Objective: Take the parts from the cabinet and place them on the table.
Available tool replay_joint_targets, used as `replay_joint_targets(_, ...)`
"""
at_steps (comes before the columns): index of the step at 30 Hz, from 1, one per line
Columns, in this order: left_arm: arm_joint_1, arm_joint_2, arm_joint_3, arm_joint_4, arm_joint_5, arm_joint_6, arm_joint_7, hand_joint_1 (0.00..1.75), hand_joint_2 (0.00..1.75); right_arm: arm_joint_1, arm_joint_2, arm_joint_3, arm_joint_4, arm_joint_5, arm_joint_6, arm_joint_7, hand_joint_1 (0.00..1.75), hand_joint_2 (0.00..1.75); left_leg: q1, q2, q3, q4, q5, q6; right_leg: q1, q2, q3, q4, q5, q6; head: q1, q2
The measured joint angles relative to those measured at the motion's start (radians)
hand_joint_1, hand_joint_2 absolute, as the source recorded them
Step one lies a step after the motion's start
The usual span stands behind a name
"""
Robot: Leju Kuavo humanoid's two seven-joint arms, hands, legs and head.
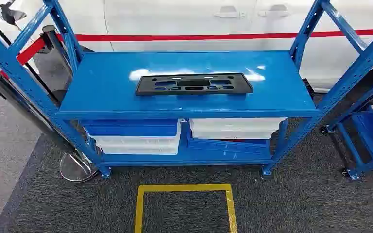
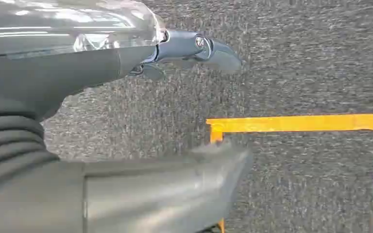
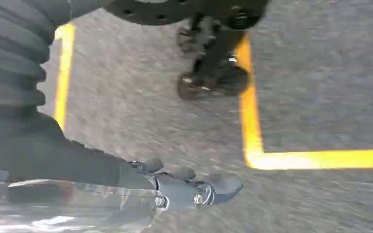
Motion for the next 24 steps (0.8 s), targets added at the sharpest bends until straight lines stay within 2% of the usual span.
replay_joint_targets(7, -0.005, -0.009, 0.058, 0.009, -0.06, 0.011, -0.035, 0.0, 0.0, 0.004, -0.004, 0.0, -0.222, 0.095, -0.029, -0.032, 0.0, 1.75, 0.0, 0.0, 0.002, 0.0, 0.0, 0.0, 0.0, 0.0, 0.0, 0.0, 0.0, 0.0, 0.0, 0.0)
replay_joint_targets(17, -0.009, -0.011, 0.14, 0.025, -0.141, 0.016, -0.074, 0.0, 0.0, 0.013, -0.052, 0.002, -0.571, 0.225, -0.071, -0.076, 0.0, 1.75, 0.0, 0.0, 0.002, 0.001, 0.001, 0.0, 0.0, 0.0, 0.0, 0.0, 0.0, 0.001, 0.0, 0.0)
replay_joint_targets(18, -0.011, -0.01, 0.148, 0.026, -0.149, 0.016, -0.078, 0.0, 0.0, 0.013, -0.054, 0.004, -0.604, 0.235, -0.072, -0.079, 0.0, 1.75, -0.006, 0.0, -0.002, 0.009, -0.002, 0.009, -0.011, -0.001, 0.0, -0.008, 0.007, 0.01, 0.0, 0.0)
replay_joint_targets(20, -0.015, -0.012, 0.162, 0.027, -0.165, 0.016, -0.087, 0.0, 0.0, 0.012, -0.067, 0.005, -0.676, 0.257, -0.076, -0.088, 0.0, 1.75, -0.004, 0.002, 0.008, -0.024, 0.017, 0.028, -0.005, 0.0, 0.005, -0.02, 0.013, 0.018, -0.003, 0.0)
replay_joint_targets(21, -0.016, -0.014, 0.171, 0.029, -0.176, 0.014, -0.093, 0.0, 0.0, 0.012, -0.076, 0.006, -0.716, 0.268, -0.076, -0.092, 0.0, 1.75, 0.007, 0.009, 0.017, -0.042, 0.029, 0.034, -0.008, -0.006, 0.003, -0.009, 0.004, 0.017, 0.002, 0.0)
replay_joint_targets(22, -0.017, -0.014, 0.179, 0.031, -0.185, 0.013, -0.097, 0.0, 0.0, 0.01, -0.08, 0.009, -0.75, 0.277, -0.075, -0.095, 0.0, 1.75, 0.009, 0.01, 0.019, -0.051, 0.034, 0.039, -0.005, -0.009, -0.022, 0.034, -0.026, 0.017, 0.006, 0.0)
replay_joint_targets(24, -0.018, -0.016, 0.195, 0.034, -0.202, 0.013, -0.104, 0.0, 0.0, 0.011, -0.09, 0.016, -0.816, 0.293, -0.069, -0.097, 0.0, 1.75, 0.009, 0.013, 0.015, -0.049, 0.034, 0.04, -0.011, -0.009, -0.108, 0.197, -0.1, 0.026, 0.012, 0.0)
